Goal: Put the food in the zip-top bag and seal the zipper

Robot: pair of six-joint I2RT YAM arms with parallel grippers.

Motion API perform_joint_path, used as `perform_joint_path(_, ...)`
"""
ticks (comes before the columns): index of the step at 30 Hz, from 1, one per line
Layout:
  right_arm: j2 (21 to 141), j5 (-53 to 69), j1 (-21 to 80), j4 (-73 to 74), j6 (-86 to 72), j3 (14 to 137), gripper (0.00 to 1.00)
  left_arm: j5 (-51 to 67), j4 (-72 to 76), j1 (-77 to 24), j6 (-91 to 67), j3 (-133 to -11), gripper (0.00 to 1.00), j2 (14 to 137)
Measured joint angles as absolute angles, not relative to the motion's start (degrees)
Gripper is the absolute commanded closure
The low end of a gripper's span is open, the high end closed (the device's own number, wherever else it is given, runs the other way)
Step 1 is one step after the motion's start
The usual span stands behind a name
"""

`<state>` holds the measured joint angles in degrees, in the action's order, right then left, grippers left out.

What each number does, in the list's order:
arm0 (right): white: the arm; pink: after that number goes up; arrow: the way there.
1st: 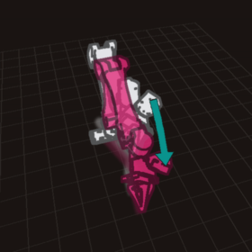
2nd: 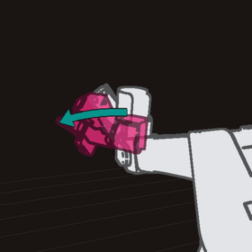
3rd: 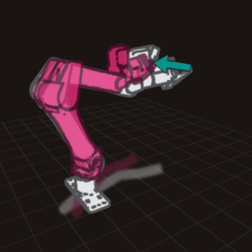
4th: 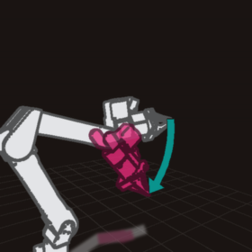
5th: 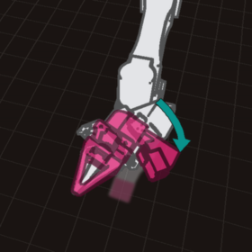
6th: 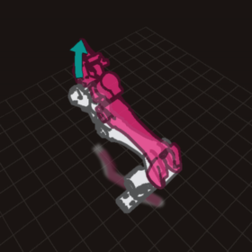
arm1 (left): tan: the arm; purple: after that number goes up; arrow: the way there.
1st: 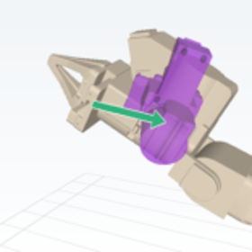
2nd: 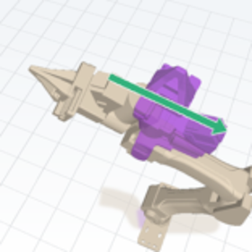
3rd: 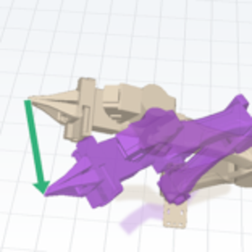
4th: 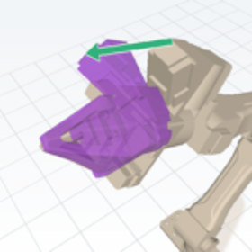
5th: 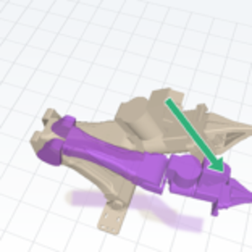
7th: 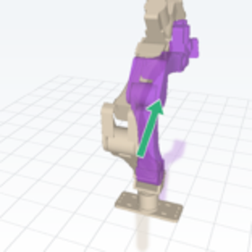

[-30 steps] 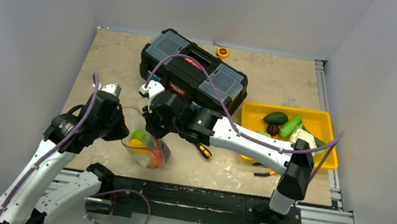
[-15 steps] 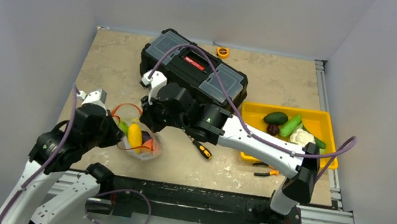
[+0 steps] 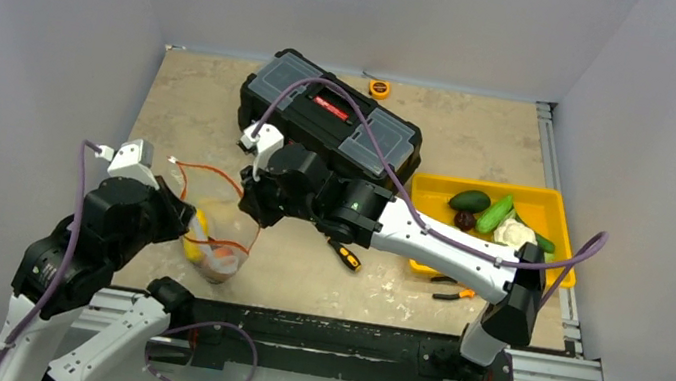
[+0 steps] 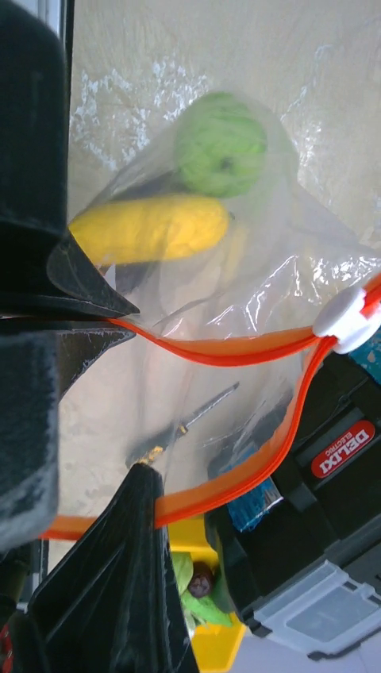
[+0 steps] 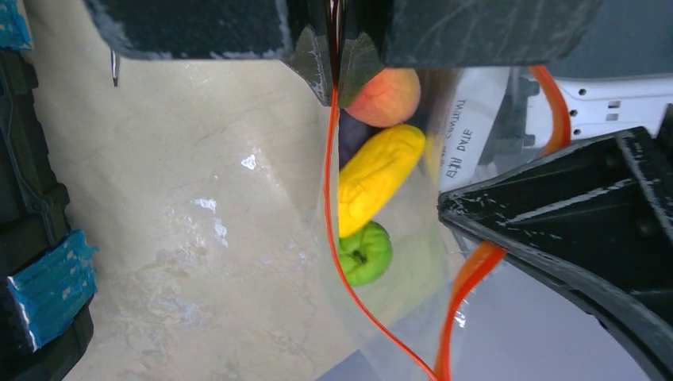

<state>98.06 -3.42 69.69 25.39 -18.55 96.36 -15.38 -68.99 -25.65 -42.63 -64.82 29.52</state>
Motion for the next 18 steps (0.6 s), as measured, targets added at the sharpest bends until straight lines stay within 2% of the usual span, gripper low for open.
perform_joint_path(3, 97.6, -3.2, 69.7, 24.7, -18.6, 96.2, 0.97, -17.0, -68.5, -25.6, -40.6, -64.5, 1.00, 30.5)
perform_joint_path(4, 97.6, -3.3, 69.7, 24.8, -18.6, 96.1, 0.94, -17.7, -68.4, -25.6, -39.5, -64.5, 1.00, 31.1)
perform_joint_path(7, 97.8, -3.4, 69.7, 24.9, -18.5, 95.9, 0.76, -19.5, -67.6, -25.6, -36.3, -64.5, 1.00, 32.8)
perform_joint_path(14, 98.1, -4.0, 69.7, 26.2, -18.0, 95.9, 0.54, -21.6, -62.1, -25.6, -27.2, -63.8, 1.00, 34.3)
perform_joint_path(18, 97.7, -5.1, 69.7, 26.6, -17.6, 95.8, 0.46, -22.0, -59.3, -25.6, -23.2, -63.0, 1.00, 35.3)
